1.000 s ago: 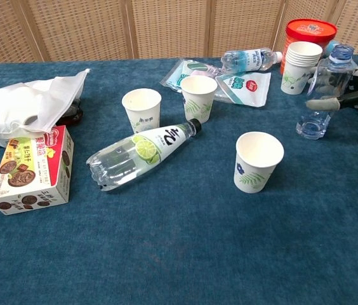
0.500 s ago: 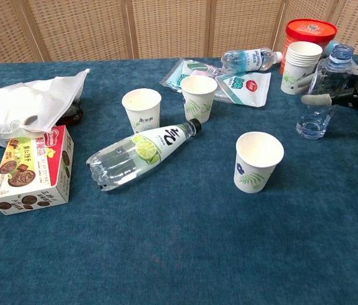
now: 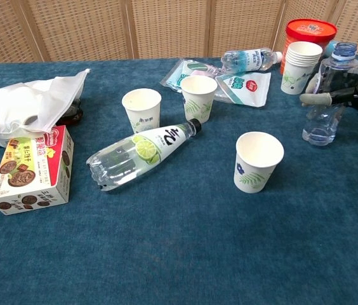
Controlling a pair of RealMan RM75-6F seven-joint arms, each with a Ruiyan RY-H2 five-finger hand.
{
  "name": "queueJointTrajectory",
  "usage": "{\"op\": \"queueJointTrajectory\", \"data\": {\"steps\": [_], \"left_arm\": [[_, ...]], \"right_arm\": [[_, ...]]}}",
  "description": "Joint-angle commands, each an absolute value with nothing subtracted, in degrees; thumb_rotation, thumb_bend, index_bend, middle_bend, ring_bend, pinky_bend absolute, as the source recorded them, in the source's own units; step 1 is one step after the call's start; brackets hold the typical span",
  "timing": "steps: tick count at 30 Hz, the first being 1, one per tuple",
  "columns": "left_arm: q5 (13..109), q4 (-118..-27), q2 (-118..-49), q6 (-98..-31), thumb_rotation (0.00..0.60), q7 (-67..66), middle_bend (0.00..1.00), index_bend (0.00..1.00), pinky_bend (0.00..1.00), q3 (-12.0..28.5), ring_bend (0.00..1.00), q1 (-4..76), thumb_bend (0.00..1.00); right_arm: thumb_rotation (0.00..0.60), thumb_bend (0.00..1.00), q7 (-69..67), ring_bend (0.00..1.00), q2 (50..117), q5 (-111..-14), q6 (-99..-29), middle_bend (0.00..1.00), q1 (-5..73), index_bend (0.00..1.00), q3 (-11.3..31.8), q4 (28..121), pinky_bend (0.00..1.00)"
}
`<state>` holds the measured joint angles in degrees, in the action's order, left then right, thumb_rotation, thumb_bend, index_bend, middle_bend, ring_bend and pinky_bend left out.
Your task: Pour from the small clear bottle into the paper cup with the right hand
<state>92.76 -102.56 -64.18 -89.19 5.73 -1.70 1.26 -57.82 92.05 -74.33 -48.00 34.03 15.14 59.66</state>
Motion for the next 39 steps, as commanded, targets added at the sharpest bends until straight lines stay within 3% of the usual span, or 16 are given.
{"op": "queueJointTrajectory", "data": {"steps": [1,7,22,31,39], "left_arm": [[92.9,-102.5,-64.1,-89.2,0.311,5.7,0.15,0.21,0.00,-1.5,0.00,1.4,0.46],[93.6,-102.5,-63.8,-89.3,0.312,5.6,0.15,0.21,0.00,-1.4,0.00,1.7,0.46],[94.3,-102.0,-63.7,-89.9,0.309,5.8,0.15,0.21,0.00,-0.7,0.00,2.2,0.46],[95.0,-101.3,-63.9,-91.3,0.310,6.7,0.15,0.21,0.00,-0.5,0.00,1.9,0.46],[95.6,-101.3,-63.4,-92.1,0.308,7.2,0.15,0.21,0.00,-0.6,0.00,1.7,0.46]], "right_arm": [[0.600,0.28,-56.2,0.42,91.0,-75.0,-49.3,0.65,33.5,0.68,14.8,61.2,0.45],[0.600,0.28,-49.3,0.50,87.0,-74.7,-51.8,0.72,32.2,0.68,14.8,67.5,0.50],[0.600,0.27,-30.4,0.50,77.7,-75.5,-57.7,0.73,29.5,0.67,13.3,86.3,0.51],[0.600,0.27,-19.1,0.51,76.2,-75.2,-59.2,0.72,29.1,0.67,11.4,93.7,0.51],[0.600,0.27,-11.7,0.51,78.1,-75.1,-60.5,0.73,29.8,0.67,10.9,93.8,0.51]]}}
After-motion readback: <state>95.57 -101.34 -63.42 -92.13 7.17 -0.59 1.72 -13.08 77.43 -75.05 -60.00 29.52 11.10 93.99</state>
